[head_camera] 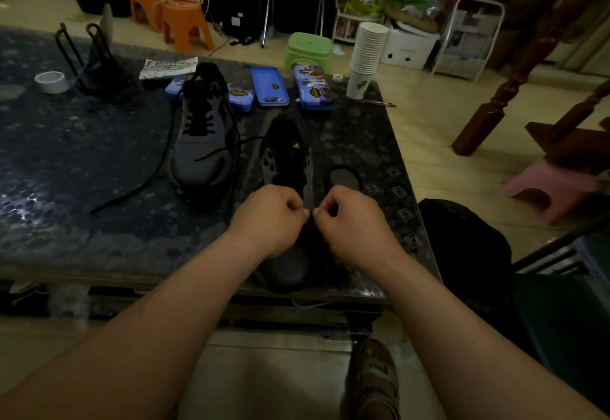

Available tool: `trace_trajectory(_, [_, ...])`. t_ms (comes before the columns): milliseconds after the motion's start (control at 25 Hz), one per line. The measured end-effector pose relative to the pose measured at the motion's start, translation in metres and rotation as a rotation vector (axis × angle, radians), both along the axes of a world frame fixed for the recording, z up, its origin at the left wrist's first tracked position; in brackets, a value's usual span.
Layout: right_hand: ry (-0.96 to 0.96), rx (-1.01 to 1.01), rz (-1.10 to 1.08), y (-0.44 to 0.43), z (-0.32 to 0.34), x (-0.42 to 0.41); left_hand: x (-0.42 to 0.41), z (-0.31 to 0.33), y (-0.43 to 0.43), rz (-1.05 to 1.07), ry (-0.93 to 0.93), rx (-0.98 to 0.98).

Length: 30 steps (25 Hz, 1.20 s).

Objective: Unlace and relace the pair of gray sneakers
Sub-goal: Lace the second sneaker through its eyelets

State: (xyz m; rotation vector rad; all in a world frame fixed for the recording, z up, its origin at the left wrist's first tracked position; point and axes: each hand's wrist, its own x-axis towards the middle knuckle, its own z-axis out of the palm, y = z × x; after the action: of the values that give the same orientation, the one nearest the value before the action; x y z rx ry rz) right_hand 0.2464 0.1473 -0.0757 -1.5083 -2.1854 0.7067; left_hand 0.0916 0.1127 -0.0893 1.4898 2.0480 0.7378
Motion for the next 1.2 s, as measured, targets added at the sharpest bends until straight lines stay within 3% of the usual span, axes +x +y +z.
trace_trajectory(280, [-0.167, 0.169, 0.147, -0.007, 0.004, -0.004, 0.000, 0.007, -0.006, -0.048, 0.050, 0.010])
trace_trajectory(600, [-0.259, 0.257, 0.156, -0.008, 0.002, -0.015, -0.003, 0.012, -0.004, -0.149, 0.117, -0.003])
trace_trajectory(880, [0.011, -0.133, 0.065, 0.002, 0.004, 0.008, -0.016, 0.009, -0.003, -0.275, 0.206, -0.011])
trace_trajectory(1200, [-0.042, -0.095, 0.011, 0.001, -0.008, -0.007, -0.018, 0.007, 0.001, -0.284, 0.213, -0.061])
